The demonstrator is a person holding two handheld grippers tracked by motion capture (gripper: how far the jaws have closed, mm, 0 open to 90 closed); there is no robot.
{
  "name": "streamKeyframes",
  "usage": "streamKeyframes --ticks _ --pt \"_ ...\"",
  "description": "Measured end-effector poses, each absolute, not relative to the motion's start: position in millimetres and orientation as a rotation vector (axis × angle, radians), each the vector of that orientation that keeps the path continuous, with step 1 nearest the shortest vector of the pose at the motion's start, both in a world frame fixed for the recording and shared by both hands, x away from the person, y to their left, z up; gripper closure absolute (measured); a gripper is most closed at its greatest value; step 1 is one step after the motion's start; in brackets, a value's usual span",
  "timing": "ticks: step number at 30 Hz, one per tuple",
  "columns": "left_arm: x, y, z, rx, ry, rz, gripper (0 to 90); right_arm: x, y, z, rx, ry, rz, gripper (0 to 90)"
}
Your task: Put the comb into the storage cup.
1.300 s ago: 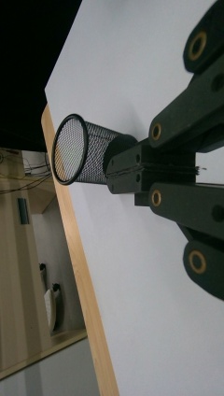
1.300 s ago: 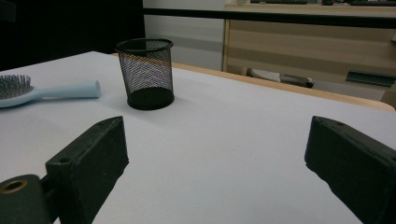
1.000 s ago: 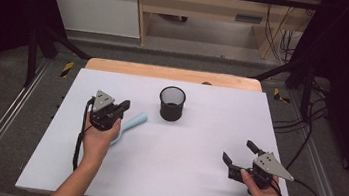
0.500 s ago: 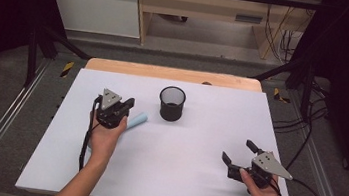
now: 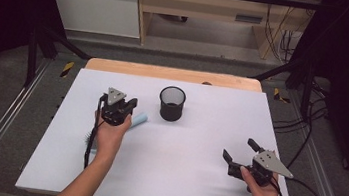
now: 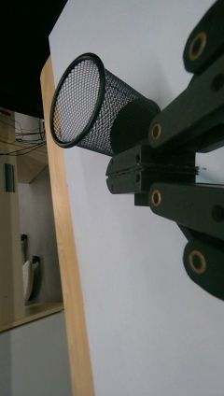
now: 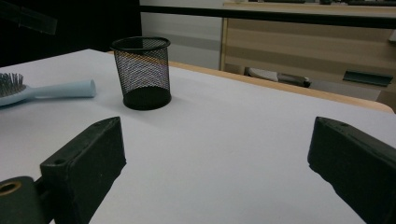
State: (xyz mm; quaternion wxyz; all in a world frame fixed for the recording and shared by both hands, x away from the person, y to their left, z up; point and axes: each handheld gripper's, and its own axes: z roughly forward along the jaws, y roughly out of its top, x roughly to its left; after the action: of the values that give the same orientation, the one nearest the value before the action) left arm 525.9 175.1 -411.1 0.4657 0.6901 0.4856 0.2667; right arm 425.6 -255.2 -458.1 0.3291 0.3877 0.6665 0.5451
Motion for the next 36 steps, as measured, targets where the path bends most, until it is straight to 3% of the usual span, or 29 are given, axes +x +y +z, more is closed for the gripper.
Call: streamKeyframes --ticks 20,31,36 --pt "535.7 169.6 -434.5 1.718 1.286 0.574 90.0 426.5 -252.7 -460.2 1.022 1.765 1.422 4.4" --pt "536.4 163.5 -438.9 1.821 1.233 0.606 90.0 425.2 -252.8 -459.3 1.018 1.763 1.428 4.5" --pt "537.7 159.5 -441.4 1.928 1.182 0.690 90.0 425.2 -252.2 -459.5 1.015 1.767 1.427 4.8"
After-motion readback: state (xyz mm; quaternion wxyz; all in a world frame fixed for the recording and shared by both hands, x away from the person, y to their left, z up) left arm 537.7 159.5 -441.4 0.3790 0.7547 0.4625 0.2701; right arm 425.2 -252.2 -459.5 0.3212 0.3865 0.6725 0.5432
